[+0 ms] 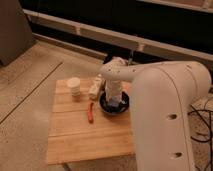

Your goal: Place the white sponge in the ceramic bowl

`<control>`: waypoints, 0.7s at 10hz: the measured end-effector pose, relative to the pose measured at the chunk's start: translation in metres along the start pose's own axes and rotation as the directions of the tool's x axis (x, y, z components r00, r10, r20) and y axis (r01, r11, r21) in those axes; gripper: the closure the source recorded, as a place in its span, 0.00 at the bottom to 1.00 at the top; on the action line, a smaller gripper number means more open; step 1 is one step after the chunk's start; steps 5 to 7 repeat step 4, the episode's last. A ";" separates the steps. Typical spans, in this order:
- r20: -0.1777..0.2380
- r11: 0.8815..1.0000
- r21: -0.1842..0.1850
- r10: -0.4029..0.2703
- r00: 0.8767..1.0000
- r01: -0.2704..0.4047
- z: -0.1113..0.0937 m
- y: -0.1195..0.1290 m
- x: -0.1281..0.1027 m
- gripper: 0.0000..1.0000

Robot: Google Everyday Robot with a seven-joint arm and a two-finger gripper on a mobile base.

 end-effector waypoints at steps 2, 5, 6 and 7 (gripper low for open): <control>0.000 1.000 0.000 0.000 1.000 0.000 0.000 0.000 0.000 0.20; -0.002 1.000 0.001 0.000 1.000 0.000 0.001 0.000 0.000 0.20; -0.002 1.000 0.001 0.000 1.000 0.000 0.001 0.000 0.000 0.20; -0.002 1.000 0.001 0.000 1.000 0.000 0.001 0.000 0.000 0.20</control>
